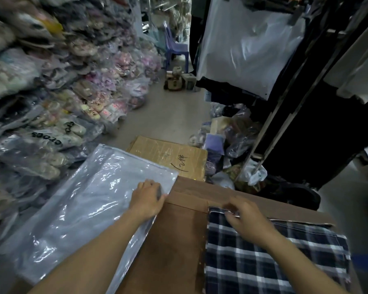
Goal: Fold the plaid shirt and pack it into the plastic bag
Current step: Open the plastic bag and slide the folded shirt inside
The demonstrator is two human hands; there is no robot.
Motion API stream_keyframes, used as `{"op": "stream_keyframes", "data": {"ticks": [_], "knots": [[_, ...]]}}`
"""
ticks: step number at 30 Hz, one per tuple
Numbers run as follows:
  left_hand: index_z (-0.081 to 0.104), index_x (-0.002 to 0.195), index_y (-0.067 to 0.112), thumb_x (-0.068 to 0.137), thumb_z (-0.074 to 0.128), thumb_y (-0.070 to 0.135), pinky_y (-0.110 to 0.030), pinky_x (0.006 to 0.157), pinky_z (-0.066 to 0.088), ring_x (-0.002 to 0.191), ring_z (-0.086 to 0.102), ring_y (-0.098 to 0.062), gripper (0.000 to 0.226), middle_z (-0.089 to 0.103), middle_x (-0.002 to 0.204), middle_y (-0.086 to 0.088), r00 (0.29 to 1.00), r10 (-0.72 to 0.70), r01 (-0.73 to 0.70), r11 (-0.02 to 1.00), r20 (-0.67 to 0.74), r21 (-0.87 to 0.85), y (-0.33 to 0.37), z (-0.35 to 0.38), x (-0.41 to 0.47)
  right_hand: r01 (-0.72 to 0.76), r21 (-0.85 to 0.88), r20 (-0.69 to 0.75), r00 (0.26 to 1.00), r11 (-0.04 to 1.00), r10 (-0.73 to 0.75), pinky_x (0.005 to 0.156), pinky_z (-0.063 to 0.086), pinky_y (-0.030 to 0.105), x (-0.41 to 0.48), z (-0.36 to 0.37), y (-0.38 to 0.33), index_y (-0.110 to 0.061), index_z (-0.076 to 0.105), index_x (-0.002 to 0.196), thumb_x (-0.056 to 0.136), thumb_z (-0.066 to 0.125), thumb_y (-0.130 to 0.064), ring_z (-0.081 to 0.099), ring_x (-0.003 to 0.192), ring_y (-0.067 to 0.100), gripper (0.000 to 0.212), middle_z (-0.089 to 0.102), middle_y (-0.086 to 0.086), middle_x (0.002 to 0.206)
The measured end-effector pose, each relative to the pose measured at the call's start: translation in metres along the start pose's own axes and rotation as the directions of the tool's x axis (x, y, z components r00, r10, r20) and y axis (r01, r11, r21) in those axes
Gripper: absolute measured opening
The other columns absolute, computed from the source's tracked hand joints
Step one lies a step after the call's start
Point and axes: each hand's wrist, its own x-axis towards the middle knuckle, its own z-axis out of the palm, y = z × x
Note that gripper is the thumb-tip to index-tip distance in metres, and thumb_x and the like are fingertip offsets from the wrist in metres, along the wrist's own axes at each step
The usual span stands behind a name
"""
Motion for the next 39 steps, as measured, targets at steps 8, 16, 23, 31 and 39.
{"op": "stream_keyframes", "data": {"ticks": [8,16,23,31,39], "knots": [[0.074,0.088,0.016,0.088,0.059,0.027,-0.028,0.083,0.046,0.095,0.056,-0.019,0.019,0.061,0.093,0.000,0.988,0.149,-0.137,0.965,0.037,-0.223,0.000,0.007,-0.046,-0.126,0.152,0.067,0.991,0.980,0.117,0.096,0.047,0.034,0.070,0.057,-0.076,-0.014,0.058,0.129,0.092,0.064,-0.037,0.056,0.114,0.021,0.044,0.057,0.004,0.124],[0.067,0.081,0.025,0.090,0.063,0.032,-0.033,0.085,0.054,0.091,0.068,-0.022,0.012,0.069,0.083,0.001,0.973,-0.186,0.231,0.775,0.137,-0.588,-0.003,-0.001,-0.042,-0.344,0.140,0.169,0.932,0.929,0.319,0.084,0.052,0.032,0.086,0.081,-0.100,-0.023,0.063,0.105,0.085,0.067,-0.023,0.064,0.097,0.020,0.021,0.069,0.001,0.105],[0.062,0.078,0.012,0.077,0.076,0.048,-0.031,0.057,0.059,0.075,0.071,-0.024,0.039,0.069,0.079,-0.009,0.902,-0.401,0.381,0.560,0.162,-0.736,0.026,-0.036,-0.023,-0.118,0.346,0.168,0.984,0.931,0.063,0.057,0.041,0.017,0.047,0.067,-0.119,-0.016,0.064,0.106,0.086,0.064,-0.010,0.051,0.063,0.004,0.020,0.059,-0.007,0.074],[0.056,0.057,0.013,0.056,0.083,0.016,-0.031,0.057,0.054,0.056,0.062,-0.026,0.028,0.059,0.058,-0.008,0.909,-0.386,0.378,0.601,0.158,-0.704,0.038,-0.047,-0.025,-0.267,0.683,0.208,0.963,0.680,0.169,0.067,0.047,0.034,0.028,0.056,-0.126,-0.013,0.064,0.086,0.090,0.057,-0.019,0.057,0.074,0.016,0.009,0.062,0.002,0.078],[0.046,0.060,0.020,0.068,0.089,0.022,-0.021,0.048,0.040,0.049,0.048,-0.011,0.044,0.047,0.049,0.003,0.944,0.036,0.243,0.599,0.329,-0.763,0.060,-0.071,-0.054,-0.418,0.788,0.280,0.897,0.451,0.341,0.066,0.049,0.030,0.047,0.037,-0.116,-0.015,0.066,0.083,0.090,0.065,-0.037,0.063,0.074,0.018,0.023,0.067,0.006,0.080]]}}
